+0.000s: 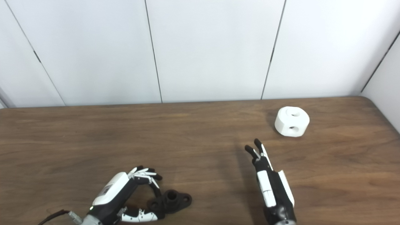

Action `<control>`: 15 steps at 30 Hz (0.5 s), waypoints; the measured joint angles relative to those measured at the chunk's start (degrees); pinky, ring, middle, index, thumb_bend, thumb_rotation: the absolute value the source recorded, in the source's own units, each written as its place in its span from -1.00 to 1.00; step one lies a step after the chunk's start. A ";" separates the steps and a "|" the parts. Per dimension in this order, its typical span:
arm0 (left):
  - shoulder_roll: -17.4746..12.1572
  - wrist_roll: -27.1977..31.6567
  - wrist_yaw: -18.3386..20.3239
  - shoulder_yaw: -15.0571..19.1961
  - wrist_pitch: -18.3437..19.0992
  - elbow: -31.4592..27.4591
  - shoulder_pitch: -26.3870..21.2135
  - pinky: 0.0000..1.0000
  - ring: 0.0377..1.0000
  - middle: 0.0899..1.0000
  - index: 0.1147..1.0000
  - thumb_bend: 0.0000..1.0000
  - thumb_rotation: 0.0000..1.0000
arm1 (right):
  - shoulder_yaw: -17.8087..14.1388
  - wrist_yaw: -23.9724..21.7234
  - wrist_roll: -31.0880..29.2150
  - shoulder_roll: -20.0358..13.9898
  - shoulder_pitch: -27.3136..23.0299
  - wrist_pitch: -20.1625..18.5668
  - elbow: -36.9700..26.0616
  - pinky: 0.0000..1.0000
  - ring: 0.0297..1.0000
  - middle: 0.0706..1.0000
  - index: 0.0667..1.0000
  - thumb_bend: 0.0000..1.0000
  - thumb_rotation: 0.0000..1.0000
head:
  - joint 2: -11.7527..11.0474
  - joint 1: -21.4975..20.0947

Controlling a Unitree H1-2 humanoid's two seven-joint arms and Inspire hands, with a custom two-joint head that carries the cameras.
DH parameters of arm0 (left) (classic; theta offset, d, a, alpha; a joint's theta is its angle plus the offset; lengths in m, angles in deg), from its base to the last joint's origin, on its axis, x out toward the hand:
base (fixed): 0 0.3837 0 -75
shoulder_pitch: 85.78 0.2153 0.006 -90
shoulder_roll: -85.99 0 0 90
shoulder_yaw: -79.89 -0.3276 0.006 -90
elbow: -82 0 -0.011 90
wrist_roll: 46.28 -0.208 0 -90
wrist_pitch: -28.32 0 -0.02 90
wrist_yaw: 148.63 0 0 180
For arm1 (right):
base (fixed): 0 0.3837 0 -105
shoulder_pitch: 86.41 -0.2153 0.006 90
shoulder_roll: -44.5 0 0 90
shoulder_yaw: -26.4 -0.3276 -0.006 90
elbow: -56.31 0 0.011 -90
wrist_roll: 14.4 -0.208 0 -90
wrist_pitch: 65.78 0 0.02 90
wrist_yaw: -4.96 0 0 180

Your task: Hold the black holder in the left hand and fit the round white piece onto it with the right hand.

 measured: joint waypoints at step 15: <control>-1.21 -8.44 -0.70 -1.85 -4.06 -0.09 -0.06 0.85 0.69 0.48 -0.16 0.05 -0.89 | 0.07 0.00 -0.48 0.00 0.00 -0.56 -1.14 1.00 0.98 0.85 1.00 0.30 1.00 | 1.40 0.00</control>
